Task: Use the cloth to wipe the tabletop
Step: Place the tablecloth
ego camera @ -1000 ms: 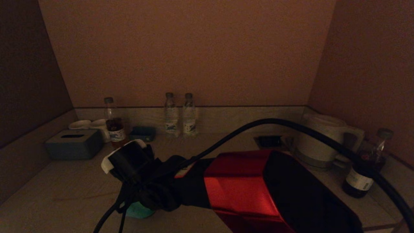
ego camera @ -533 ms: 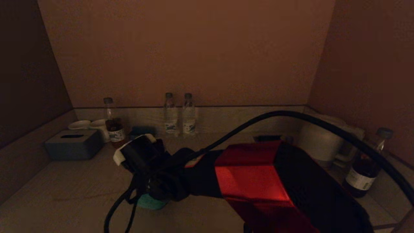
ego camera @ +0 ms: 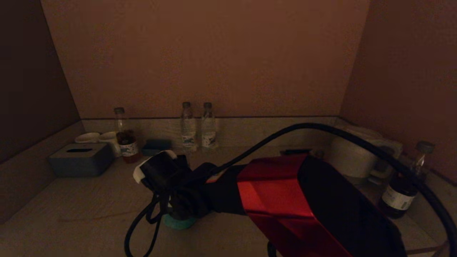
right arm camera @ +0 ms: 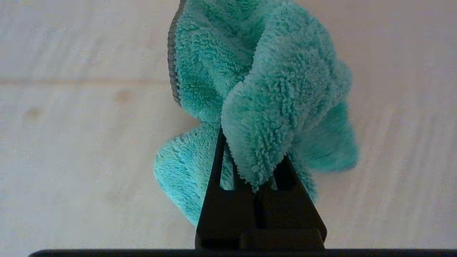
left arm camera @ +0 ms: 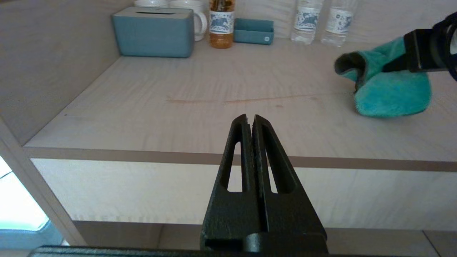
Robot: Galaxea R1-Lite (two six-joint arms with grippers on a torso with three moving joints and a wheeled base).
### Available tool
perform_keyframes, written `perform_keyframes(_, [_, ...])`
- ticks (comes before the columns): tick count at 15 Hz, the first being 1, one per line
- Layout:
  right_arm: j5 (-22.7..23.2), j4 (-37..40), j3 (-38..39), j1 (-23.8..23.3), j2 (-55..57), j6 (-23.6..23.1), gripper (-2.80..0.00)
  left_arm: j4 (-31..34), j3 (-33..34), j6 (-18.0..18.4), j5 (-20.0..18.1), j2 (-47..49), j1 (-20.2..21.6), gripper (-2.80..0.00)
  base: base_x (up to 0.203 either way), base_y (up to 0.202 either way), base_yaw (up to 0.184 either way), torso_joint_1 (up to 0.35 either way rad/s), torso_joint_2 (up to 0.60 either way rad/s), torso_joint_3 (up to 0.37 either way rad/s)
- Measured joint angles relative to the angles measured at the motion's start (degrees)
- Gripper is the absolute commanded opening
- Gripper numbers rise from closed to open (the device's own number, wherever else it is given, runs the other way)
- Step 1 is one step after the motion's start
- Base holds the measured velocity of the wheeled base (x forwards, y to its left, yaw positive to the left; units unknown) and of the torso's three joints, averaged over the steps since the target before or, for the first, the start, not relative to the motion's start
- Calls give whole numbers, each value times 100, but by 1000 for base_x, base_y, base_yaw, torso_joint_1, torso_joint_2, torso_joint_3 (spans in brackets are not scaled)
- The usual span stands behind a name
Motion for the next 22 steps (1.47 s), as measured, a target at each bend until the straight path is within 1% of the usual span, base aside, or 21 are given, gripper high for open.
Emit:
perform_keyframes(4, [-22, 2, -5, -43, 8, 11, -280, 0, 0, 2, 0, 0, 5, -280, 0, 0, 0, 0, 0, 0])
perform_keyframes(5, [-60, 0, -5, -47, 17, 11, 0, 0, 0, 0, 0, 0, 5, -280, 0, 0, 0, 0, 0, 0])
perform_keyframes(13, [-163, 14, 28, -116, 4, 45, 0, 1, -2, 0, 2, 0, 5, -280, 0, 0, 0, 0, 0, 0])
perform_keyframes(17, [-364, 175, 93, -109, -214, 102, 0, 7, -2, 1, -1, 0, 2, -280, 0, 0, 0, 0, 0, 0])
perform_keyframes(18, [-438, 230, 148, -98, -370, 122, -81, 0, -2, 2, 0, 0, 2, -280, 0, 0, 0, 0, 0, 0])
perform_keyframes(19, [-517, 254, 197, -102, -563, 136, -280, 0, -2, 2, 1, 0, 2, -280, 0, 0, 0, 0, 0, 0])
perform_keyframes(22, [-675, 363, 336, -107, -985, 163, -280, 0, -2, 0, 2, 0, 5, -280, 0, 0, 0, 0, 0, 0])
